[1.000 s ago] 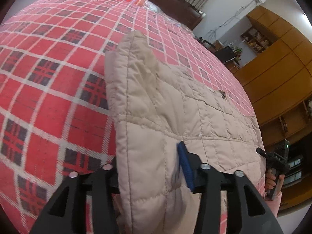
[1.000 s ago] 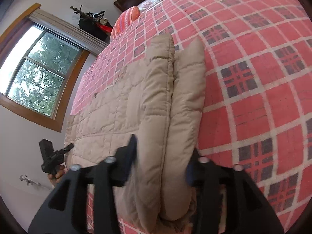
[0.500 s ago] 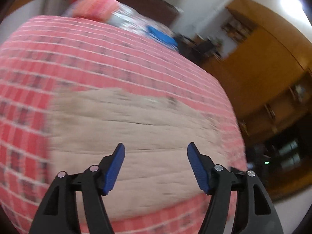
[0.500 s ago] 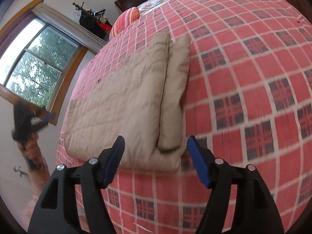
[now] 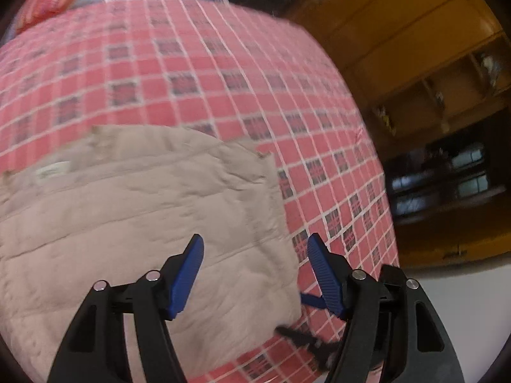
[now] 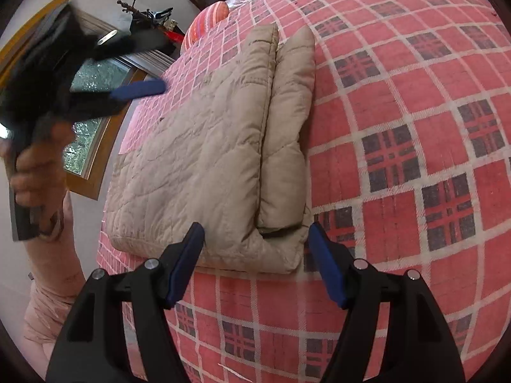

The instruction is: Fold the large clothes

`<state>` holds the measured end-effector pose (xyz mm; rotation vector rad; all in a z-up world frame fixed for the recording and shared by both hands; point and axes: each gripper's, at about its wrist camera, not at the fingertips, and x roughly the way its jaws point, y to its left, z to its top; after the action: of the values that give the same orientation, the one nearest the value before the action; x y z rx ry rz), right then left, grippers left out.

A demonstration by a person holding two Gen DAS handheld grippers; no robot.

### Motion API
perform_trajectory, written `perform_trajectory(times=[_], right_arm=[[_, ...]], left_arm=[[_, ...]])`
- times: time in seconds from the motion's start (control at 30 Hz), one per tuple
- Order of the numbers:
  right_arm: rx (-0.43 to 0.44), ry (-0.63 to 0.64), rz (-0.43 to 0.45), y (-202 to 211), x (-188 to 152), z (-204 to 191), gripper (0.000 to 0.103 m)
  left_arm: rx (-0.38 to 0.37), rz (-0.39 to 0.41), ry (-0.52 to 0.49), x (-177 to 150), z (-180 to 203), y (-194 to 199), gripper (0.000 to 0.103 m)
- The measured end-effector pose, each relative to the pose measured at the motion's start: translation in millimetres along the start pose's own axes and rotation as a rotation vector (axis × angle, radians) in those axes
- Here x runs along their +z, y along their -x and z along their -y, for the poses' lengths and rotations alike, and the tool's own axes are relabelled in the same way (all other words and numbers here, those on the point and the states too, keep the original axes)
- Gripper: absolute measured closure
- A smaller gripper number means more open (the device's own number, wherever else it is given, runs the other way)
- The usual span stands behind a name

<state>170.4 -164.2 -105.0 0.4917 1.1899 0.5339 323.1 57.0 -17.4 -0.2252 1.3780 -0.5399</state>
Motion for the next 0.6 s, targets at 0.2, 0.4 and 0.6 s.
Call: perform_trajectory(times=[0.2, 0.4, 0.6], right_arm=[[0.001, 0.015, -0.010, -8, 3, -7, 0.030], [0.002, -0.006, -0.023, -17, 9, -10, 0.030], [-0.007, -0.003, -0.033, -22, 11, -11, 0.030]], left_arm=[[0.085, -0.084, 0.000, 32, 20, -61, 0.035], [0.256, -0.180, -0.060, 48, 32, -99, 0.027], [0.352, -0.234, -0.043, 60, 27, -122, 0.027]])
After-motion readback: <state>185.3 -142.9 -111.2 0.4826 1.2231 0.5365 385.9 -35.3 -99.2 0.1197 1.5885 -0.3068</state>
